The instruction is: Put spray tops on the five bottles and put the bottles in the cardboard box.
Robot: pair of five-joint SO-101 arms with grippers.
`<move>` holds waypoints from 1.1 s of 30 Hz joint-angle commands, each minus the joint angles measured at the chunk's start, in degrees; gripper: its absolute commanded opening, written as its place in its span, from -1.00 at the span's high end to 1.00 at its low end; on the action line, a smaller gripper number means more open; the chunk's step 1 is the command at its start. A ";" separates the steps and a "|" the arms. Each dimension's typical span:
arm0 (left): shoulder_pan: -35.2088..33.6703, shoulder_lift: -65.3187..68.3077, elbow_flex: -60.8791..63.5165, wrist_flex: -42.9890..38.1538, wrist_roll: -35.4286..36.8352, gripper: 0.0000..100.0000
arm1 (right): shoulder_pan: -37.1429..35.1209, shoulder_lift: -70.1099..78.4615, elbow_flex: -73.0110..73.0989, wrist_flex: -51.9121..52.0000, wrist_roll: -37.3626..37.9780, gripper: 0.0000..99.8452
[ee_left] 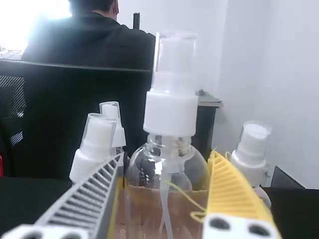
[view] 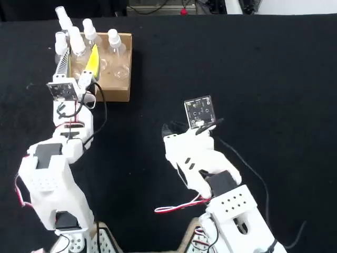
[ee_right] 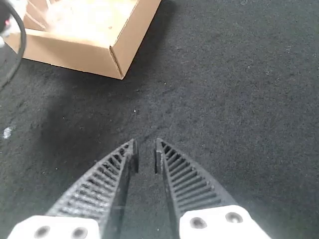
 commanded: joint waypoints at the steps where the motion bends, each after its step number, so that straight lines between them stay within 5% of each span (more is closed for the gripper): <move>1: 0.48 0.35 -1.98 -1.93 0.62 0.61 | -0.97 0.13 -0.66 -1.41 0.00 0.87; 33: 0.48 8.53 -5.41 -0.53 0.70 0.60 | -0.79 0.13 -0.66 -1.41 0.00 0.87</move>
